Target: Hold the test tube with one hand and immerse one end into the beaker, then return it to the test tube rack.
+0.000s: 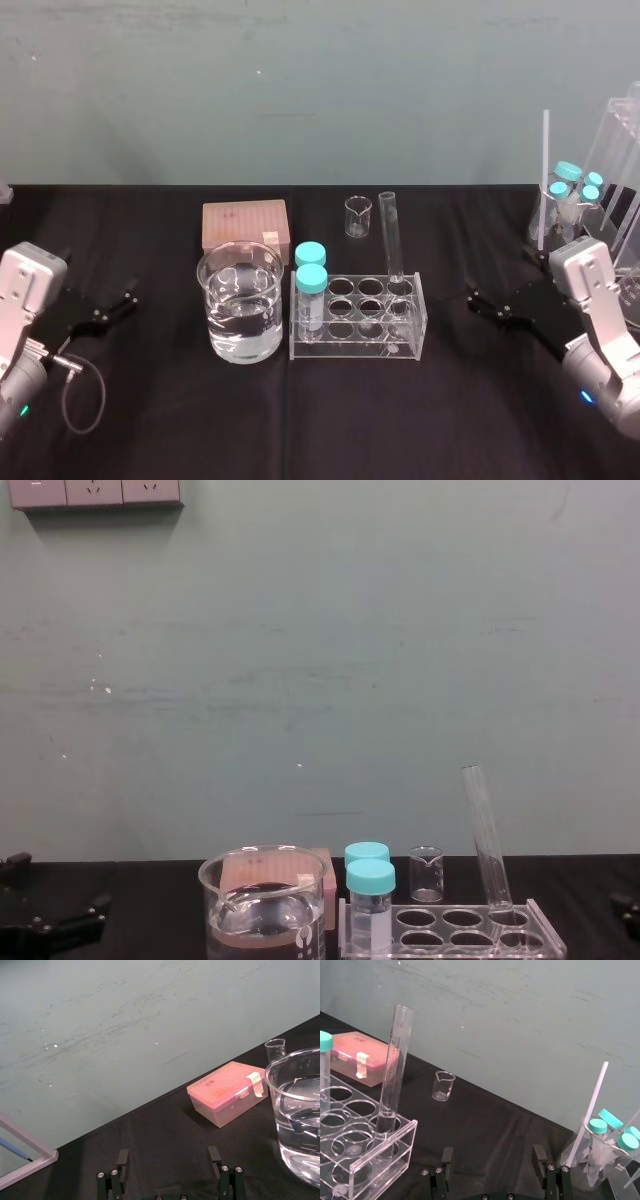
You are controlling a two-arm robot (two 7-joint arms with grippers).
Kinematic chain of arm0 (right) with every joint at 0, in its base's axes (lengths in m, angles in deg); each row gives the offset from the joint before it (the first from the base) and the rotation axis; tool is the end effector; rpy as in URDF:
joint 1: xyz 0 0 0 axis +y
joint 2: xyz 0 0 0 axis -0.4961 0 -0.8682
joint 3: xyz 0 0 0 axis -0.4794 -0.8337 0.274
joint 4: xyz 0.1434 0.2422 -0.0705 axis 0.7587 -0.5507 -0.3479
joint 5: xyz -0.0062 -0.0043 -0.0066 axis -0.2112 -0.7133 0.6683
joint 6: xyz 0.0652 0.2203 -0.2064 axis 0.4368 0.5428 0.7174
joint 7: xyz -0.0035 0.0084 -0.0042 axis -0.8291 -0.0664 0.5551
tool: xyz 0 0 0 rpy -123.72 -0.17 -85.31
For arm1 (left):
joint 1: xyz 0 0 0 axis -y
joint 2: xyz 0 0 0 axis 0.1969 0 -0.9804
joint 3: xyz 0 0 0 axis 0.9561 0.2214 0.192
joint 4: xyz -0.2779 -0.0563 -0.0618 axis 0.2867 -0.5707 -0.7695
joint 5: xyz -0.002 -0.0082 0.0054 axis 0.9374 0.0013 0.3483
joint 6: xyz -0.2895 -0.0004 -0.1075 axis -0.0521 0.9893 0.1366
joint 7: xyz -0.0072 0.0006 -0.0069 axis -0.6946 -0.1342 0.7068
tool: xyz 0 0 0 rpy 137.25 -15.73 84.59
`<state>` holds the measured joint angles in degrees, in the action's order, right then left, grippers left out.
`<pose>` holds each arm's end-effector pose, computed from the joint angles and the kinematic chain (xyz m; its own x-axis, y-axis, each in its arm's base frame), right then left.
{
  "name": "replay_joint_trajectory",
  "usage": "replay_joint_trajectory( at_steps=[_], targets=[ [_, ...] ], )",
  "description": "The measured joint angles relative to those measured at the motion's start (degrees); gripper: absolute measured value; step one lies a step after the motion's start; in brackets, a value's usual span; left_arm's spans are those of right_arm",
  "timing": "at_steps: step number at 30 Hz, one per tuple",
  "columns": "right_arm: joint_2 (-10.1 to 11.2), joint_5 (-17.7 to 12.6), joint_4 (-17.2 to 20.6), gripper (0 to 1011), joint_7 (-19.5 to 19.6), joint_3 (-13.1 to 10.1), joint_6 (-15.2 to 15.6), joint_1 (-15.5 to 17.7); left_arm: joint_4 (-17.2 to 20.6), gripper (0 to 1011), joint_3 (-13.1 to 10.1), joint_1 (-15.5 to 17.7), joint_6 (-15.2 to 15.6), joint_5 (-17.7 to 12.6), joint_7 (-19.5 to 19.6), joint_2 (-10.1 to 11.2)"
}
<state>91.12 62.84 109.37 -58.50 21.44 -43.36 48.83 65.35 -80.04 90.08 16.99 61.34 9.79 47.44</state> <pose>0.3584 -0.0832 -0.3019 0.2952 -0.8800 0.3720 0.9543 0.2905 -0.0701 0.3582 0.0828 -0.3023 0.2923 0.8802 0.3738 -0.9552 0.2874 0.0703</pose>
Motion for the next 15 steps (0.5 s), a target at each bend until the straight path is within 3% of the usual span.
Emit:
replay_joint_trajectory(
  at_steps=[3,7,8,9,10,11,15],
  targets=[
    [-0.09,-1.15,-0.01,1000,-1.45,-0.69,-0.03,0.11,0.00,1000,0.00,0.00,0.00,0.00,0.00,0.00],
    [-0.78,-6.81,0.53,1000,-5.43,-3.39,1.17,0.48,0.00,1000,0.00,0.00,0.00,0.00,0.00,0.00],
    [-0.78,-6.81,0.53,1000,-5.43,-3.39,1.17,0.48,0.00,1000,0.00,0.00,0.00,0.00,0.00,0.00],
    [-1.17,-10.45,1.06,1000,-7.73,-5.02,2.40,0.58,0.00,1000,0.00,0.00,0.00,0.00,0.00,0.00],
    [-1.17,-10.45,1.06,1000,-7.73,-5.02,2.40,0.58,0.00,1000,0.00,0.00,0.00,0.00,0.00,0.00],
    [-1.51,-13.17,1.50,1000,-9.39,-6.18,3.59,0.59,0.00,1000,0.00,0.00,0.00,0.00,0.00,0.00],
    [-2.25,-18.31,2.44,1000,-13.08,-8.23,6.85,0.16,0.00,1000,0.00,0.00,0.00,0.00,0.00,0.00]
  ],
)
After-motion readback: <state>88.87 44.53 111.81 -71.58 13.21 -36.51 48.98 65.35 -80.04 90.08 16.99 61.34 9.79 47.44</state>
